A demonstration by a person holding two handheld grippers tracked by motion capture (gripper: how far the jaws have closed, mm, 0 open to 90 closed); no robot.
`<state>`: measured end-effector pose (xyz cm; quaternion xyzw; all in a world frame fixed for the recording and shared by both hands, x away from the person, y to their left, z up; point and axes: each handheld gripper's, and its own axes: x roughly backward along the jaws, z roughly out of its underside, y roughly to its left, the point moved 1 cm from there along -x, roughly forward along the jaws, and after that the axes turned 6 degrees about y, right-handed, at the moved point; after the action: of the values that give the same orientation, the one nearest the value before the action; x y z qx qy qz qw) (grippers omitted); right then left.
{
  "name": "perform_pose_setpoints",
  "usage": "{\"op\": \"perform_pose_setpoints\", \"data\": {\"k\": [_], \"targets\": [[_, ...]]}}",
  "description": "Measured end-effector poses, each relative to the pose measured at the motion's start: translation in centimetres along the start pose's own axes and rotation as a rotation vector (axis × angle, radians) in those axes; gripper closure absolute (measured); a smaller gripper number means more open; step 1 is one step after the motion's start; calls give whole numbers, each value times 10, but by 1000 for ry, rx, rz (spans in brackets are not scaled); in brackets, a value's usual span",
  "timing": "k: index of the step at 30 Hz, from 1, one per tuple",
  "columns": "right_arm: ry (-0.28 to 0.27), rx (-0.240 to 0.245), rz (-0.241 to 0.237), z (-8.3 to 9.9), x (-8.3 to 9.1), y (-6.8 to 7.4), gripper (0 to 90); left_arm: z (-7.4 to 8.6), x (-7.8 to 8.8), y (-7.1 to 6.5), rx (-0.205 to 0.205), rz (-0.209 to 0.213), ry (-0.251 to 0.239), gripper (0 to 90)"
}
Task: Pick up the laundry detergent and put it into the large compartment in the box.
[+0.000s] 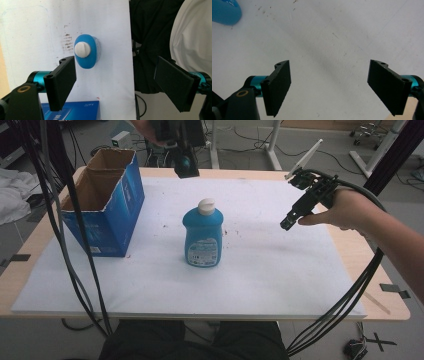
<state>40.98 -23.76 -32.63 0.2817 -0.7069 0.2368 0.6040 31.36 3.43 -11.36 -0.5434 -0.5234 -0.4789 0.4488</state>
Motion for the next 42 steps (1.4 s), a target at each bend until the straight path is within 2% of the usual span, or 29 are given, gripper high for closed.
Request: {"op": "perform_pose_setpoints", "data": {"k": [12, 26, 36, 42], "targets": [[1, 8, -11, -1, -3, -1, 184, 5, 0, 4, 19, -7, -7, 181], [-5, 9, -25, -1, -3, -4, 184, 6, -3, 5, 19, -8, -3, 181], [-18, 17, -33, -3, -3, -4, 184, 7, -10, 11, 27, 3, -5, 181], [-22, 20, -36, -4, -3, -4, 183, 8, -16, 14, 29, -6, -3, 181]]}}
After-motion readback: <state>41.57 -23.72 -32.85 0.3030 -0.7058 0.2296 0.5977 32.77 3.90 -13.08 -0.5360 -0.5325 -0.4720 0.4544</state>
